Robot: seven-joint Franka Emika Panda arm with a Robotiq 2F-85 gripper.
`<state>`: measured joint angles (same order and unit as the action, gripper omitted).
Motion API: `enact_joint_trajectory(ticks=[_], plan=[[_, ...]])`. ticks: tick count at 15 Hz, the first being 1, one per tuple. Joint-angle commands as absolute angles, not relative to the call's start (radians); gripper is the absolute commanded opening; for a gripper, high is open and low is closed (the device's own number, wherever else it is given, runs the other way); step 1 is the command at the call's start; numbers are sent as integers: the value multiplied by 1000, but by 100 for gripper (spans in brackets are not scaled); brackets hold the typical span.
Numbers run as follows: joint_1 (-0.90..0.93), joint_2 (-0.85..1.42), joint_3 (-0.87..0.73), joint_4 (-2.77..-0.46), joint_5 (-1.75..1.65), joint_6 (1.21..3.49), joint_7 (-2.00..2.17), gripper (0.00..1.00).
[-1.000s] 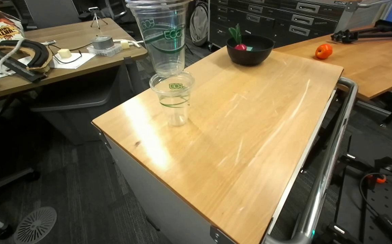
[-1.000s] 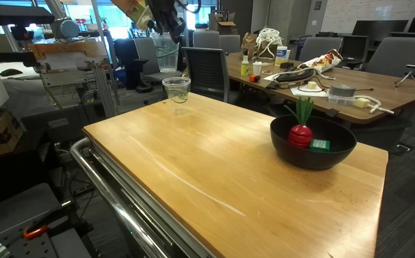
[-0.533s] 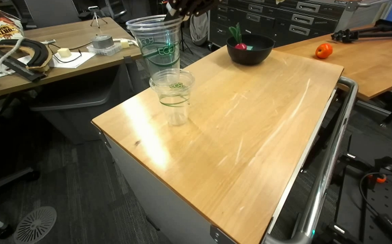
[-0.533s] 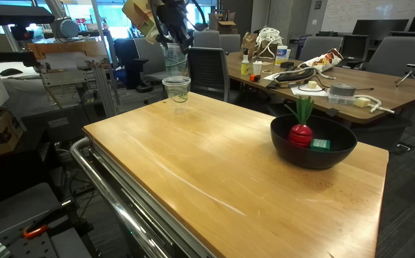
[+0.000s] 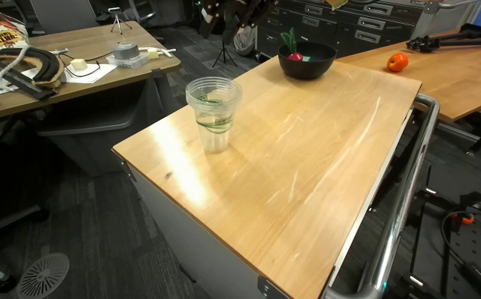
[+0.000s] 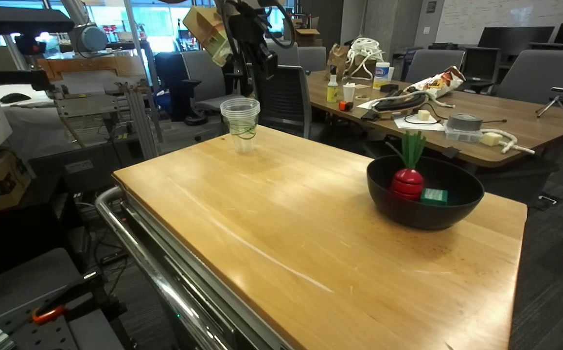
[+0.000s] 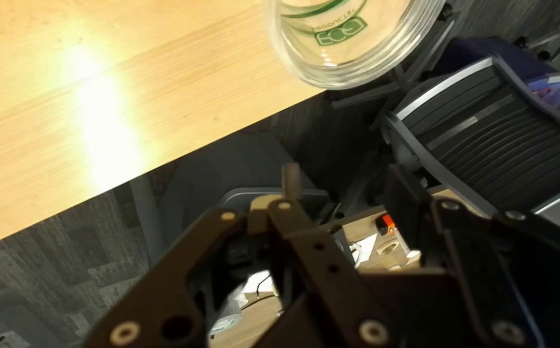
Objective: Stack the cups then take the objects in the bowl and put them on the table
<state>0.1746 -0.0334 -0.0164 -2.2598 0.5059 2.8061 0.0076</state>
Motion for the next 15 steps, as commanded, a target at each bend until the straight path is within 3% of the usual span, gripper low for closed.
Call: enact_joint_trajectory(ticks=[1,4,5,6,7,10,12,15], plan=[[138,-101,14,-2281,483,2754,47,79],[82,-174,22,-2378,279,2835,255,99],[121,-100,19,-2299,397,2792,129,100],[112,-114,20,-2314,371,2792,158,91],[111,-116,19,-2317,375,2790,153,98],[112,-101,25,-2315,376,2790,151,100],[60,-27,39,-2279,153,2849,270,100],[-42,-67,2,-2222,-100,2716,380,100]])
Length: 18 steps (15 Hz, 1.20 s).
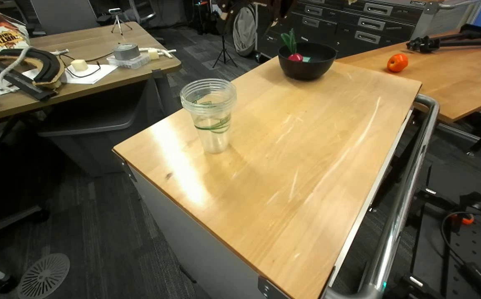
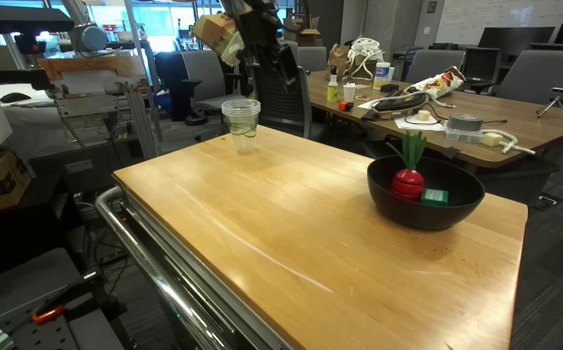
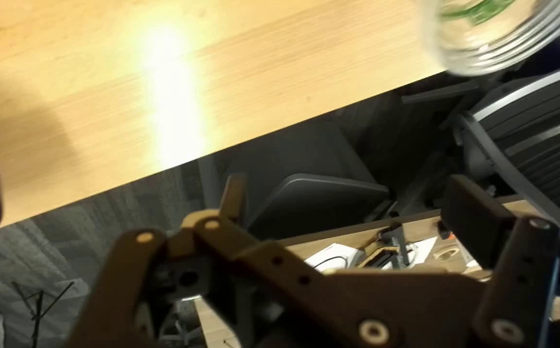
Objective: Stack the cups then take the objects in the bowl and put them on the table
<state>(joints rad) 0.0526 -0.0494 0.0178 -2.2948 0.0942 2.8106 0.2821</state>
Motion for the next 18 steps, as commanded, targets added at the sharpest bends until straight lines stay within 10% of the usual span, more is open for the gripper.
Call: enact_joint_trajectory(ticks=[1,18], plan=[[-50,-80,-25,-2201,-185,2679,437,100],[-133,169,-144,-1941,-251,2463,541,100]])
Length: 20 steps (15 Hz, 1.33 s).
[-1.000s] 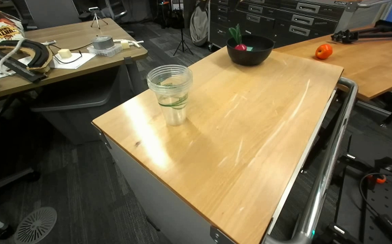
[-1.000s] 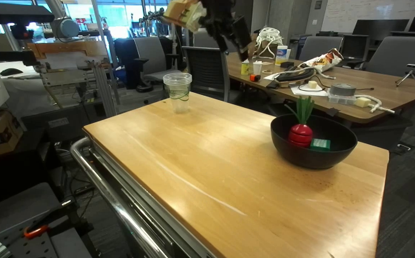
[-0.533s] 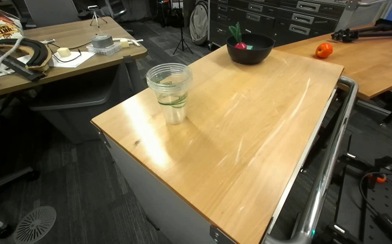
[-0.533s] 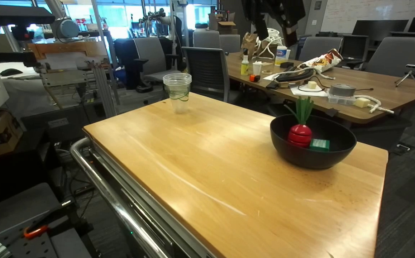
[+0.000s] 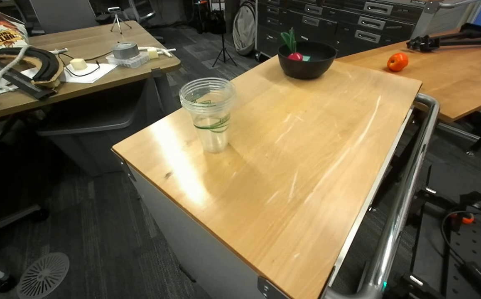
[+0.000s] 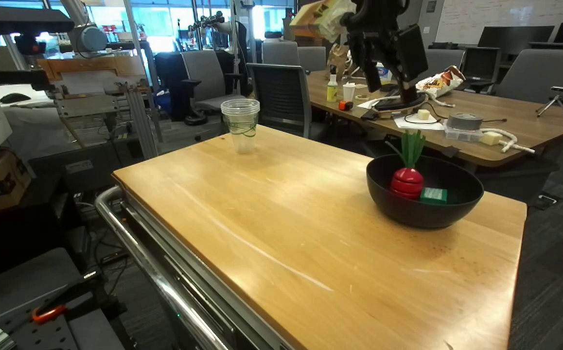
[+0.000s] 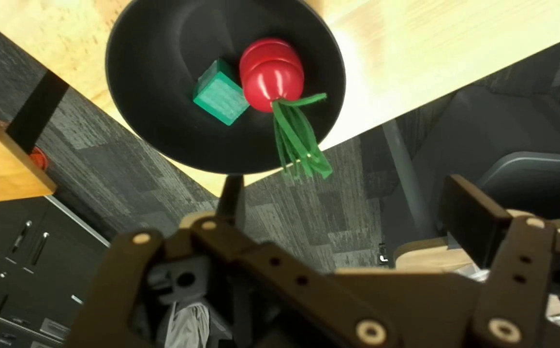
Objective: Stack the cups then take the objects in the bowl and put them on the table
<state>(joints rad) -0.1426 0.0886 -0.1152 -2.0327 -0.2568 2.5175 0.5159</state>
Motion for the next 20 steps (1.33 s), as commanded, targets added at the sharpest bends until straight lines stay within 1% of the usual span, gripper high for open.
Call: enact_joint_trajectory(ticks=[1,6,7,8,9,10,12,14,15,16,17,18,20], plan=[[-130,190,-151,-1924,-237,2447,539,100],[-125,276,-163,-1862,-149,2407,516,99],[-125,290,-162,-1852,-128,2409,516,77],[-124,305,-164,-1843,-113,2423,520,75],[-119,320,-172,-1833,-116,2434,532,70],[-115,336,-180,-1822,-125,2450,545,60],[-109,362,-195,-1800,-133,2457,564,44],[-107,383,-207,-1786,-132,2457,571,31],[-107,392,-212,-1780,-130,2457,573,21],[-106,400,-217,-1775,-131,2457,577,15],[-107,404,-221,-1773,-128,2456,579,6],[-106,401,-223,-1776,-125,2458,581,1],[-98,365,-225,-1803,-134,2475,581,0]])
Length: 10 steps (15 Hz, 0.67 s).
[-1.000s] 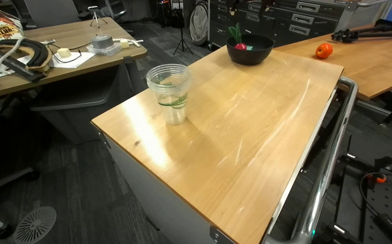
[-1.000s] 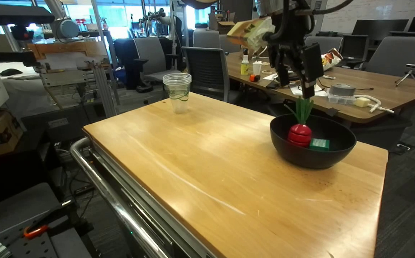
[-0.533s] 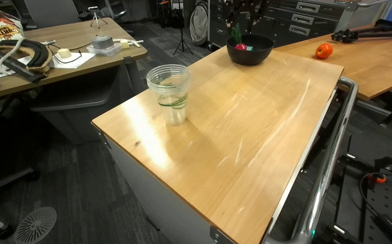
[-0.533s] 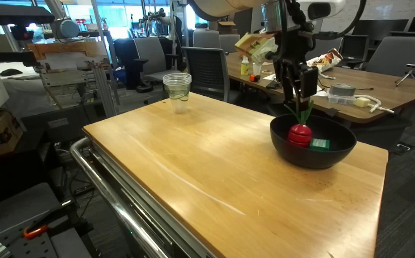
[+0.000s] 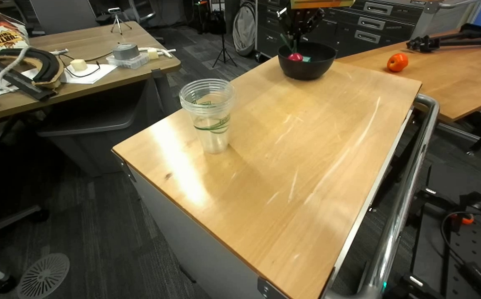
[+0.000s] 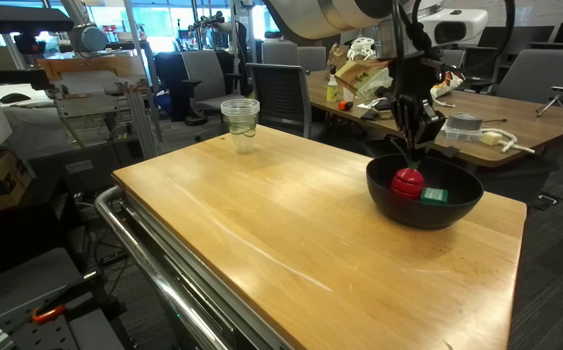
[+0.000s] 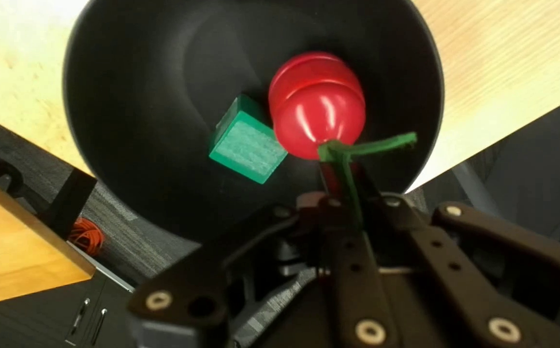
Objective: Stack the cups then take the objects in the bowl and put them on the table
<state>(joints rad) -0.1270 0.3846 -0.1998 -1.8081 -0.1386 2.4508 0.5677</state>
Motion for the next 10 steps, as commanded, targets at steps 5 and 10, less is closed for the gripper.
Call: enact_joint_trajectory(ticks=[5,10], plan=[[-59,143,-202,-1948,-173,2602,499,1],[-16,-15,-130,-2092,-194,2682,510,1]])
